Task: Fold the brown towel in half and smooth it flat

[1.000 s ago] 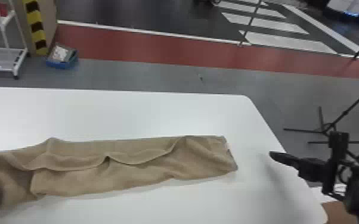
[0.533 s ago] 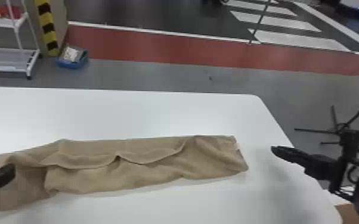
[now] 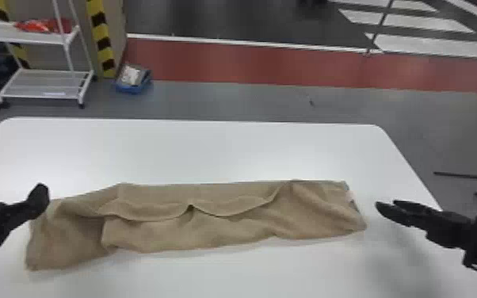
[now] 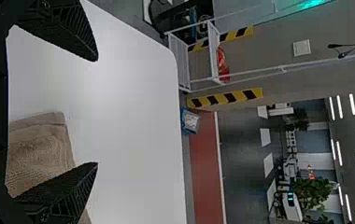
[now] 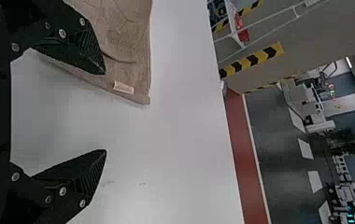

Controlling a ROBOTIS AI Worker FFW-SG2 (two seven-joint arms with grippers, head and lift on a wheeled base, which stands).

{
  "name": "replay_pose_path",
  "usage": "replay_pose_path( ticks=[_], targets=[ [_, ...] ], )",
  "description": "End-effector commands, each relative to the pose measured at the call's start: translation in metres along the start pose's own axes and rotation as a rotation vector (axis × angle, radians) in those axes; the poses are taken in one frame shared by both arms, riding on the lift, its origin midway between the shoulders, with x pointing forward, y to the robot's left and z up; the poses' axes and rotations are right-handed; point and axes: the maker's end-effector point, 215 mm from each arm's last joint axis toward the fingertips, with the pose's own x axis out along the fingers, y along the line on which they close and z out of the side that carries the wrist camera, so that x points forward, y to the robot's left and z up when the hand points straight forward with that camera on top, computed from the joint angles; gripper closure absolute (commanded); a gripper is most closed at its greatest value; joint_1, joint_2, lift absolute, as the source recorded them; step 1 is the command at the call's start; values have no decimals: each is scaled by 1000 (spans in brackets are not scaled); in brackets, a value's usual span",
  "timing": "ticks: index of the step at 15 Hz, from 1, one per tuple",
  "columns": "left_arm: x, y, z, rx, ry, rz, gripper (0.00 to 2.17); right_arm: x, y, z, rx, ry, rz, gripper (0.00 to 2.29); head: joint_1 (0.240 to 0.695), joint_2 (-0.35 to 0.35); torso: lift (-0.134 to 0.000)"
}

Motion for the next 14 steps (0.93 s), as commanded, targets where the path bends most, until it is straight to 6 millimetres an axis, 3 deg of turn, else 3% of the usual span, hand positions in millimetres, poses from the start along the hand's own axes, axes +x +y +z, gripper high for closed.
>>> replay_pose_path(
  ticks=[1, 4, 6, 7, 8, 9, 14],
  targets=[
    [1, -3, 3, -2, -11, -7, 87, 20, 24, -18, -14, 46, 43, 410, 695, -114, -116],
    [6, -8, 1, -4, -8, -14, 87, 39, 48, -37, -25, 100, 73, 539, 695, -78, -116],
    [6, -9, -1, -2, -5, -18, 87, 45, 57, -40, -45, 124, 76, 853, 695, -59, -116],
    [6, -9, -1, -2, -5, -18, 87, 46, 60, -35, -52, 116, 80, 1177, 695, -43, -116],
    [6, -9, 0, 0, -7, -18, 87, 43, 58, -29, -50, 104, 74, 1420, 695, -39, -116],
    [6, -8, 0, -1, -7, -15, 87, 37, 56, -17, -54, 81, 68, 1487, 695, -36, -116],
    [4, -9, 1, 1, -9, -17, 87, -16, 17, 25, -19, -3, 6, 1504, 695, -72, -116]
  ],
)
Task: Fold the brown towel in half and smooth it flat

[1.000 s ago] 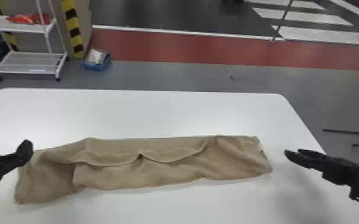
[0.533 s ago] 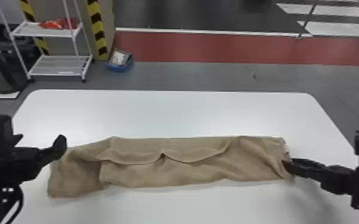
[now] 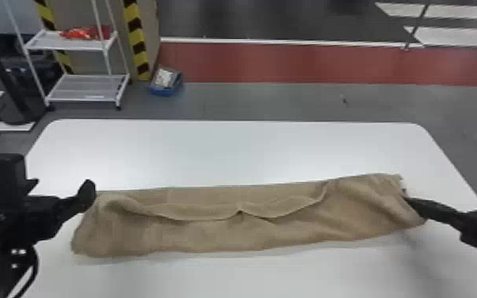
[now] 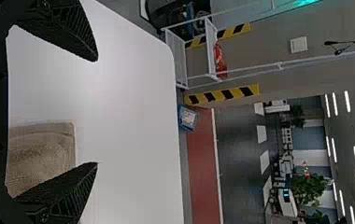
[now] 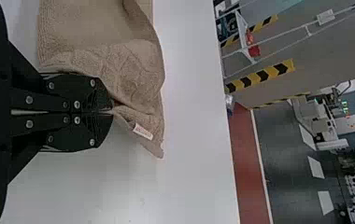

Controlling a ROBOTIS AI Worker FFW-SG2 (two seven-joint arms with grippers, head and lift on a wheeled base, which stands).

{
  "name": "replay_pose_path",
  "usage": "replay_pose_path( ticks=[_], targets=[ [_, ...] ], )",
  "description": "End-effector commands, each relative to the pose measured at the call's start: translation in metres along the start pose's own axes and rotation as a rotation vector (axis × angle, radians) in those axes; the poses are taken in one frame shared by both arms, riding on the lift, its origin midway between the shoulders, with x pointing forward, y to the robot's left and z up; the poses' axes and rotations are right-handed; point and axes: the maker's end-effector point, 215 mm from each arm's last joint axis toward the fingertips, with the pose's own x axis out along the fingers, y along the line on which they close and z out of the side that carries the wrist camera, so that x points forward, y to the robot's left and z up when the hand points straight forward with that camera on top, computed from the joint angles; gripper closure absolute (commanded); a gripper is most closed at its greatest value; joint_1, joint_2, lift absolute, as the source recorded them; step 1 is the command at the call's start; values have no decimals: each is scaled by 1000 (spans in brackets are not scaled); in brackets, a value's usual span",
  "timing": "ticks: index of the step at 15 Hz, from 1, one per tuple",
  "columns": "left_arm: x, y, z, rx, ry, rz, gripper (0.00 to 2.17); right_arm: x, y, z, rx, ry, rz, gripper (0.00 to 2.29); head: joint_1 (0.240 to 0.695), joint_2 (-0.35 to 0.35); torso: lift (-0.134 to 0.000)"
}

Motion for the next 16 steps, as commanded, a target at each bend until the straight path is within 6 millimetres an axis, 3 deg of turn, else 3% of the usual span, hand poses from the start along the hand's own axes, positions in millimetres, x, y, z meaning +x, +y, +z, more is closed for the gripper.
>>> replay_pose_path(
  ticks=[1, 3, 5, 6, 7, 8, 11, 13, 16],
  targets=[
    [-1, -2, 2, 0, -4, -5, 87, -33, -28, 16, 18, -32, -52, 1504, 695, -83, -116],
    [-1, -3, 0, 1, -1, -11, 87, -49, -51, 13, 28, -23, -87, 1504, 695, -113, -116],
    [-1, -10, 0, 3, -1, -26, 87, -50, -60, 3, 28, 3, -102, 1497, 695, -160, -116],
    [0, -14, 0, 0, 0, -35, 87, -46, -62, -2, 25, 8, -104, 1241, 695, -172, -116],
    [1, -25, -1, -10, 3, -67, 87, -44, -65, 0, 5, -8, -117, 458, 695, -182, -116],
    [3, -35, -1, -15, 4, -96, 87, -42, -65, 2, -7, -20, -121, -2, 695, -190, -116],
    [16, -77, -7, -35, 22, -205, 100, -43, -67, 11, -23, -49, -135, 49, 695, -225, -116],
    [27, -113, -11, -33, 39, -303, 583, -46, -69, 18, -30, -69, -143, 56, 695, -246, -116],
    [40, -152, -18, 14, 44, -378, 677, -50, -71, 21, -31, -76, -148, 56, 695, -301, -116]
  ],
)
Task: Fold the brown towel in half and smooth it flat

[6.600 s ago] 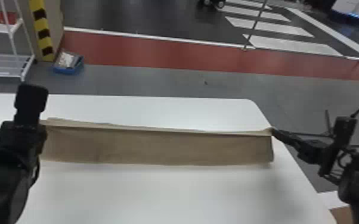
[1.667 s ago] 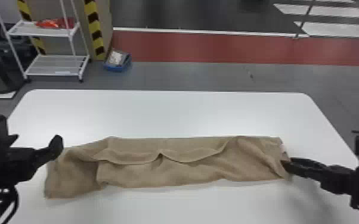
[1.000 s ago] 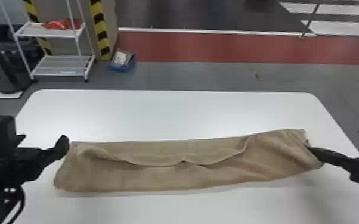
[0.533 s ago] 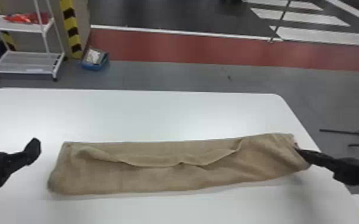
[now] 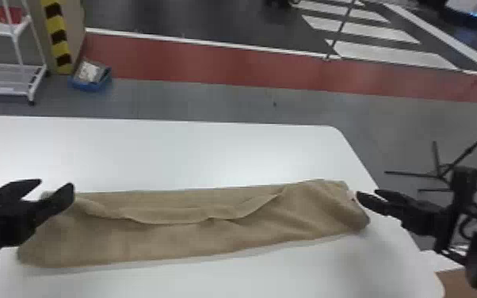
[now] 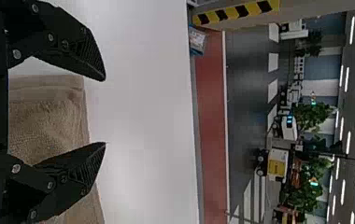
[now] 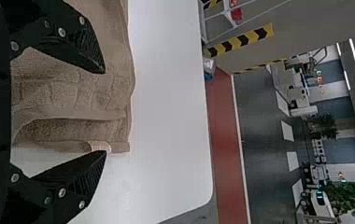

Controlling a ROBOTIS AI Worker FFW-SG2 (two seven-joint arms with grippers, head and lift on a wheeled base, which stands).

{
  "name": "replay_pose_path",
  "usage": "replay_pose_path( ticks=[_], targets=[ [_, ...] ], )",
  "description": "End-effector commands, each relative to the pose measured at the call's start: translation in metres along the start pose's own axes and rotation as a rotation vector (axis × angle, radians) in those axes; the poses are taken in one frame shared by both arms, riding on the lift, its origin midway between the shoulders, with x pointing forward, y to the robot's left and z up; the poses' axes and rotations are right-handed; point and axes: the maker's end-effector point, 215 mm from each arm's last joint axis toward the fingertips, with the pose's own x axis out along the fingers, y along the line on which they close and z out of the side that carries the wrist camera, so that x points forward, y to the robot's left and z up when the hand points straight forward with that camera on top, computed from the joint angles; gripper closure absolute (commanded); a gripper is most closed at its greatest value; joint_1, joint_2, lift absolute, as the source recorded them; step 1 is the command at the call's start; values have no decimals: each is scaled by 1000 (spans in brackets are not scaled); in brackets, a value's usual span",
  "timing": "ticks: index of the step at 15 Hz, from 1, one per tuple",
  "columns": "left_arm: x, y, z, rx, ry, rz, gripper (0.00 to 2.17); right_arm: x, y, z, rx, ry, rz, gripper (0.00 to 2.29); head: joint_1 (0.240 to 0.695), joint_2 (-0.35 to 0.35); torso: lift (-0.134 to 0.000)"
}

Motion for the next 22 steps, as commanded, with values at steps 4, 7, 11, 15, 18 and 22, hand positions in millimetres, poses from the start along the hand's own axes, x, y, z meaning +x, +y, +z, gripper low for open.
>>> replay_pose_path(
  ticks=[4, 7, 11, 15, 18, 22],
  targets=[
    [18, 2, -14, 37, 38, 16, 701, -2, -2, 2, -7, -1, -2, 56, 695, -325, -116],
    [14, 21, -19, 35, 46, 50, 701, -5, -5, 3, -11, -4, -10, 56, 695, -318, -116],
    [9, 34, -25, 31, 56, 66, 701, 0, 0, 1, -14, 0, 1, 56, 695, -296, -116],
    [11, 28, -30, 39, 68, 50, 701, 5, 3, 0, -12, 2, 6, 56, 695, -284, -116],
    [14, 26, -31, 44, 73, 46, 697, 4, 3, 0, -12, 1, 7, 56, 695, -284, -116],
    [18, 25, -39, 63, 102, 50, 701, 2, 0, 2, -9, -5, 2, 60, 695, -286, -116]
  ],
)
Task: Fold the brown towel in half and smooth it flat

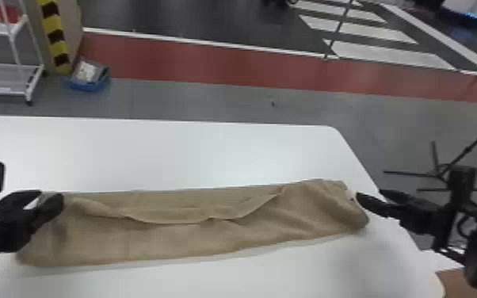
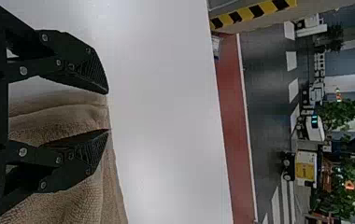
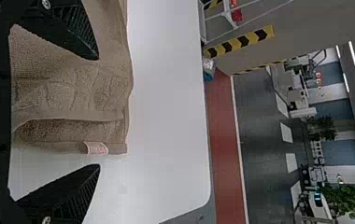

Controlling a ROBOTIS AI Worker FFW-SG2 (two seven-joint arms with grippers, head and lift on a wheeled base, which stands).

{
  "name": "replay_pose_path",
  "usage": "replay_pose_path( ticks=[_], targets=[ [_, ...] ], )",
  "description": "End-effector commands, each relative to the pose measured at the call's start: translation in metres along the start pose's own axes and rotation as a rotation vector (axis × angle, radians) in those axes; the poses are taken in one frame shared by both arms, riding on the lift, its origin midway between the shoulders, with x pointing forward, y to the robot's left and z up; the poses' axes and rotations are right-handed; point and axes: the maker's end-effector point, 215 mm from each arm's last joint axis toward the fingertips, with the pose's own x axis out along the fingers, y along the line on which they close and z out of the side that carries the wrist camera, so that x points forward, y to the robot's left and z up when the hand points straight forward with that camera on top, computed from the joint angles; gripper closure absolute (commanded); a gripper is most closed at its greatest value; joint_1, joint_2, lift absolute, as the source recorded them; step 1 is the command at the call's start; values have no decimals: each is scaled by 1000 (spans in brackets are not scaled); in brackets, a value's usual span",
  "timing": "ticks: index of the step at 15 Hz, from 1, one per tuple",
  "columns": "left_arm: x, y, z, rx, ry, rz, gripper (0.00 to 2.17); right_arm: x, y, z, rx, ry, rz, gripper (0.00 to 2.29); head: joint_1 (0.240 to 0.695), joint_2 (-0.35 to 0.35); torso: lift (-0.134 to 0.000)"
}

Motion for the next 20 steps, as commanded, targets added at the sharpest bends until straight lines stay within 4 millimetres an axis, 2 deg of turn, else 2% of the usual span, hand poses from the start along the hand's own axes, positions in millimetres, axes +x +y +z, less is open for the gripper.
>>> replay_pose_path(
  ticks=[1, 3, 4, 5, 11, 12, 13, 14, 15, 17, 20],
  targets=[
    [1, 0, -5, 7, 17, 2, 701, -1, -1, 1, 2, -3, 0, 63, 695, -288, -116],
    [0, -2, -4, 8, 17, -6, 707, -1, -1, 2, 2, -4, -2, 66, 695, -291, -116],
    [0, -1, -4, 6, 18, -4, 981, 0, -1, 3, 1, -6, -1, 66, 695, -292, -116],
    [-1, 1, 0, 2, 9, 0, 1031, 0, -1, 3, 0, -7, -2, 66, 695, -292, -116],
    [-2, 3, 7, 2, -14, 11, 1031, 0, -2, 3, 0, -7, -8, 66, 695, -287, -116],
    [-3, 3, 9, 2, -24, 13, 1193, 1, -1, 2, 2, -4, -7, 66, 695, -287, -116],
    [-7, 6, 11, -5, -33, 28, 1538, 1, -2, 3, 0, -6, -8, 66, 695, -287, -116],
    [-13, 7, 15, -9, -48, 28, 1629, 1, -2, 2, 1, -5, -8, 66, 695, -286, -116],
    [-19, 8, 17, -15, -61, 27, 1629, 1, -2, 2, 1, -5, -11, 66, 695, -285, -116],
    [-36, 10, 34, -27, -122, 29, 1629, 2, -4, 3, -5, -10, -19, 66, 695, -285, -116],
    [-54, 3, 47, -29, -164, 14, 1629, 2, -4, -1, -7, -8, -19, 63, 695, -286, -116]
  ],
)
